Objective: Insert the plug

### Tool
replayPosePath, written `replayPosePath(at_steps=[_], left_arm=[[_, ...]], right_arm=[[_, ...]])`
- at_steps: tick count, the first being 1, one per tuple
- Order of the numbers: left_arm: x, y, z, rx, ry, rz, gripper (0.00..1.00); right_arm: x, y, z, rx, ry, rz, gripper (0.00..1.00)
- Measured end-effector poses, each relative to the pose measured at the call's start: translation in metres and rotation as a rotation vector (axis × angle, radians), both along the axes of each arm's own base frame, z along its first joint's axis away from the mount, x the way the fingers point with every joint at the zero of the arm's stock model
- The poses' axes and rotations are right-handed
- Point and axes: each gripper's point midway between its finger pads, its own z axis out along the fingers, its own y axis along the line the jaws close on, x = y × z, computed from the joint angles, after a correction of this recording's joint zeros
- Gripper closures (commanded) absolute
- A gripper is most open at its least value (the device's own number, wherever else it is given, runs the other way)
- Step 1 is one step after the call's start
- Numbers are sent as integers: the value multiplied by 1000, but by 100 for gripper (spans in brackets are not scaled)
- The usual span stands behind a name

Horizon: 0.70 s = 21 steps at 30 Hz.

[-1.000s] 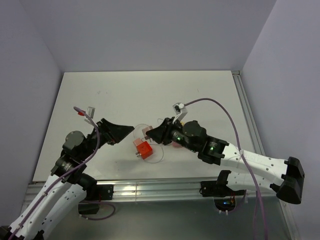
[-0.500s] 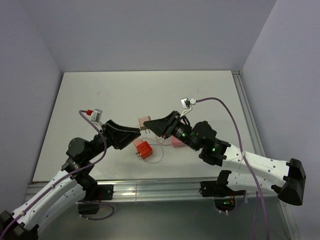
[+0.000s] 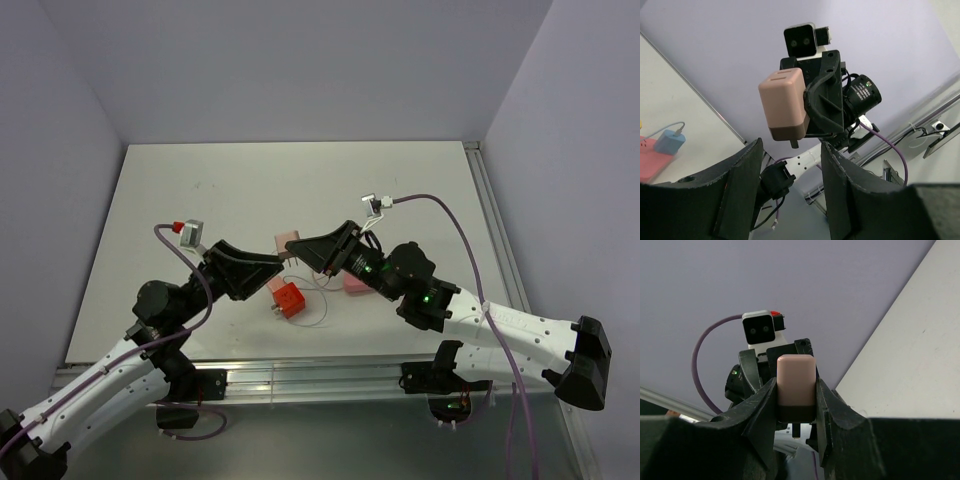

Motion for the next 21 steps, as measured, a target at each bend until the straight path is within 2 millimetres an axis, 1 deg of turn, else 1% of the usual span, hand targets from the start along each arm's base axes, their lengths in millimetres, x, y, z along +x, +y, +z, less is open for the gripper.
replayPosePath(at_steps=[5, 11, 16, 20, 21], left_arm=[[6, 2, 1, -9, 11, 30, 42], [11, -3, 0, -8, 19, 32, 43], [10, -7, 2, -13, 22, 19, 51], [6, -5, 8, -29, 7, 15, 57], [6, -4, 9, -32, 5, 17, 61]], right_arm=[[-1, 1, 1, 3, -2, 8, 100], [-3, 1, 1, 4, -2, 17, 100], [-2, 3, -1, -2, 0, 18, 100], [-2, 3, -1, 1, 3, 20, 100], [-2, 4, 0, 6, 1, 21, 100]])
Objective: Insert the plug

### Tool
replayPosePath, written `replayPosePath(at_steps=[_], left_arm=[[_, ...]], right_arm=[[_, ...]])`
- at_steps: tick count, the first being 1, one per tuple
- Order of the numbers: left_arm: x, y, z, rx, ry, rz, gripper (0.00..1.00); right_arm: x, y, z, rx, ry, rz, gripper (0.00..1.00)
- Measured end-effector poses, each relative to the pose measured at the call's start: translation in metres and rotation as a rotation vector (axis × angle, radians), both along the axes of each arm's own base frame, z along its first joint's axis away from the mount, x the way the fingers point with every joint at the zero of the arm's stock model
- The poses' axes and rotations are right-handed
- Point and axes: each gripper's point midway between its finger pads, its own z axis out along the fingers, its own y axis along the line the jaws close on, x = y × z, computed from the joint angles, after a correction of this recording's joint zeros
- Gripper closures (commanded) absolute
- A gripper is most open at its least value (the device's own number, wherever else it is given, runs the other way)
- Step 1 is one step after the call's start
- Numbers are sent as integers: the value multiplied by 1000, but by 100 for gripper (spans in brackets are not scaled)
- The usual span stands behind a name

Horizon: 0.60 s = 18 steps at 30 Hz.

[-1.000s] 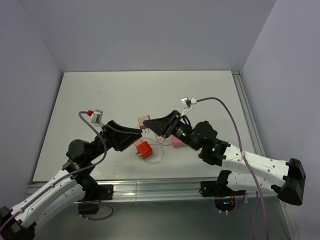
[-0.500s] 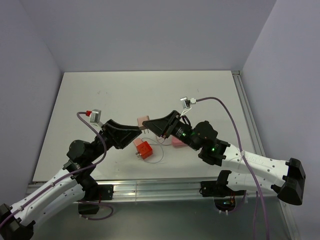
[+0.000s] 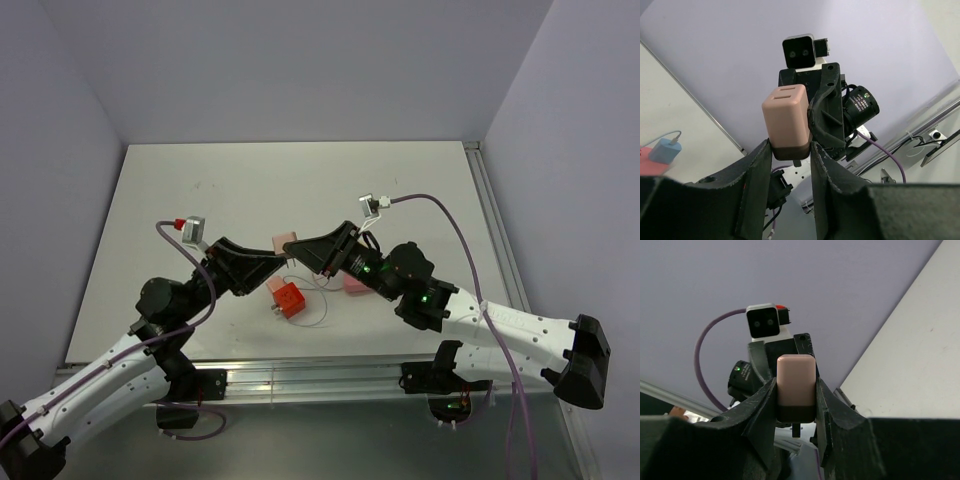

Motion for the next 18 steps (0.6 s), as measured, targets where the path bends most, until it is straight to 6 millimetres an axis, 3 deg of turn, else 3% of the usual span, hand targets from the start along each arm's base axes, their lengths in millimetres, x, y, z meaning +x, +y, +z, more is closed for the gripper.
replayPosePath(at_steps=[2, 4, 5, 9, 10, 11, 15, 16, 18], left_arm=[[0, 1, 1, -5, -1, 3, 67], [0, 1, 2, -9, 2, 6, 82], [1, 1, 2, -11, 5, 8, 98], [2, 2, 2, -14, 9, 16, 100], [3, 2, 3, -16, 9, 18, 100], [3, 3, 4, -18, 7, 21, 99], [2, 3, 4, 8, 4, 25, 100], [1, 3, 6, 17, -3, 22, 100], [-2, 0, 8, 55, -17, 8, 100]], right_arm=[[-1, 0, 3, 11, -3, 4, 100], [-1, 1, 3, 14, -5, 4, 100], [0, 2, 3, 15, -6, 4, 100], [0, 4, 4, 20, -9, 7, 96], [1, 4, 4, 20, -9, 7, 92], [0, 5, 5, 19, -10, 9, 76], [-3, 6, 7, 6, -24, 28, 36], [-4, 7, 4, -18, -27, 35, 30], [-6, 6, -5, -84, -30, 42, 27]])
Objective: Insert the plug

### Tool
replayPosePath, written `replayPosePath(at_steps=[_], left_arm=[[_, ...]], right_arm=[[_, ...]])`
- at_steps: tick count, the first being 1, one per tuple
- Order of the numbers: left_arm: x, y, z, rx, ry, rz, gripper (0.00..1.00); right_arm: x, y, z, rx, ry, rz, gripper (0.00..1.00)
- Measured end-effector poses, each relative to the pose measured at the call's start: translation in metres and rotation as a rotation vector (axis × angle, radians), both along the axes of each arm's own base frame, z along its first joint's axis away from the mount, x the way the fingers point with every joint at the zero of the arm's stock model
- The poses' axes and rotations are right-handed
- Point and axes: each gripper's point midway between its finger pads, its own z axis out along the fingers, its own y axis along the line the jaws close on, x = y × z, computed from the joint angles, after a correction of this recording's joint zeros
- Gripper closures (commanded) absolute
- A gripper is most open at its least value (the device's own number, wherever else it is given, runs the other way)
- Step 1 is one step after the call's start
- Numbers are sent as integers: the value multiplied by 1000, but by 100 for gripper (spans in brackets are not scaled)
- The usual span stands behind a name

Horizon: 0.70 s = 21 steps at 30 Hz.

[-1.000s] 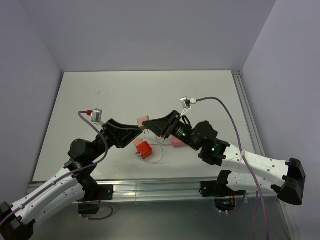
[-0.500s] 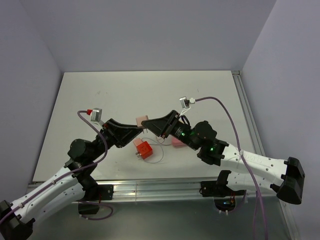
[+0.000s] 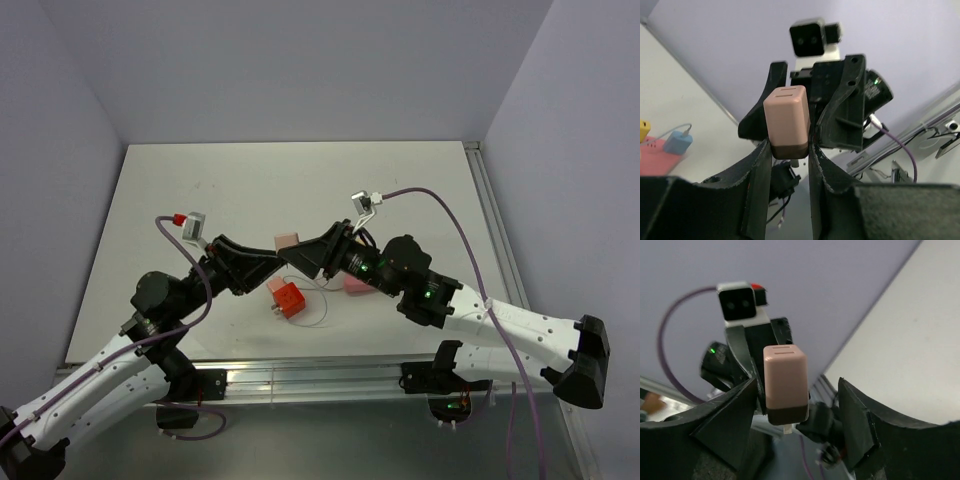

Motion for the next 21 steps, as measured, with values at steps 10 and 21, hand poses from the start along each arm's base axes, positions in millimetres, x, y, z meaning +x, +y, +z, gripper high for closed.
replayPosePath(at_steps=[10, 21], left_arm=[[-25, -5, -29, 222, 0, -114, 100], [-58, -7, -47, 297, -18, -289, 100]], right_arm=[[-8, -39, -8, -340, -140, 85, 34], [-63, -45, -42, -457, -193, 448, 41]])
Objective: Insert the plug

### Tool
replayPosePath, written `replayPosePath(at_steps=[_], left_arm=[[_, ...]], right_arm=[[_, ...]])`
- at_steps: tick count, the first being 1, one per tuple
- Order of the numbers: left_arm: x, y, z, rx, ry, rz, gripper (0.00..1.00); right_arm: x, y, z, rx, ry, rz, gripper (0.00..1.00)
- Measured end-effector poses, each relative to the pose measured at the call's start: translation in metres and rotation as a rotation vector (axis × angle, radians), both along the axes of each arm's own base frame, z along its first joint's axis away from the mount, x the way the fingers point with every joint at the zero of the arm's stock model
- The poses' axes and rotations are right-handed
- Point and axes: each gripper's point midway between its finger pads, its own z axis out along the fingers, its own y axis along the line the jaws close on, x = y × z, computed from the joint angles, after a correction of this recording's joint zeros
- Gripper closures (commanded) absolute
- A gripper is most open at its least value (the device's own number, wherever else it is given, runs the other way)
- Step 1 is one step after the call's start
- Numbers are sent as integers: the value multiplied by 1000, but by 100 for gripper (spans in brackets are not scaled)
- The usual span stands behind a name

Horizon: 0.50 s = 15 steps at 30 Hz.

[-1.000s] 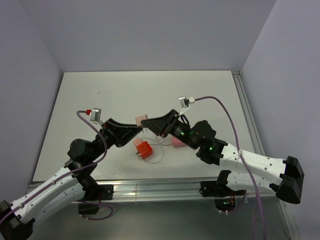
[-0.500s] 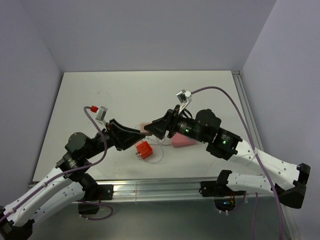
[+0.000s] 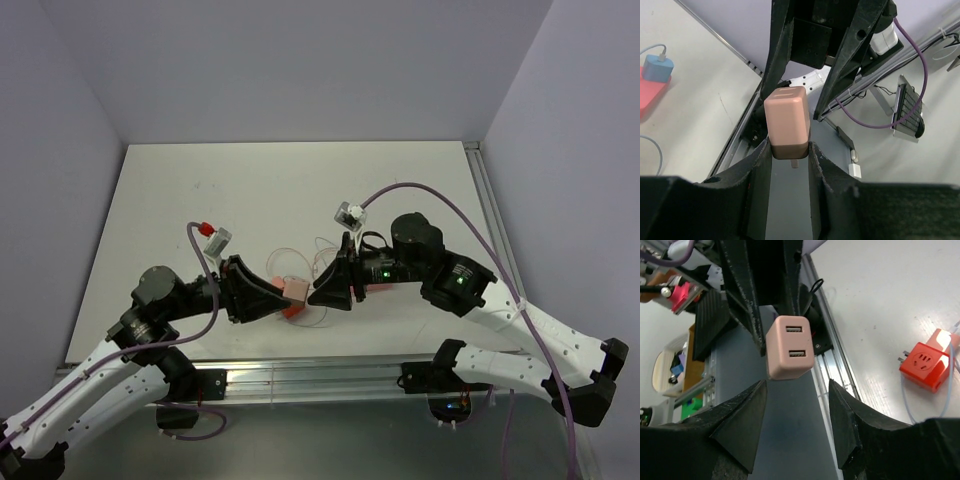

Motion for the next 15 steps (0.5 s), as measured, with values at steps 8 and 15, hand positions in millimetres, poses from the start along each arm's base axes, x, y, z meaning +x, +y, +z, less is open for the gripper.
replayPosePath(at_steps=[8, 15], left_arm=[[15, 8, -8, 59, -6, 112, 99], [48, 19, -15, 122, -80, 300, 100]], right_arm=[[17, 0, 1, -47, 83, -126, 21], [54, 10, 18, -96, 174, -312, 12]])
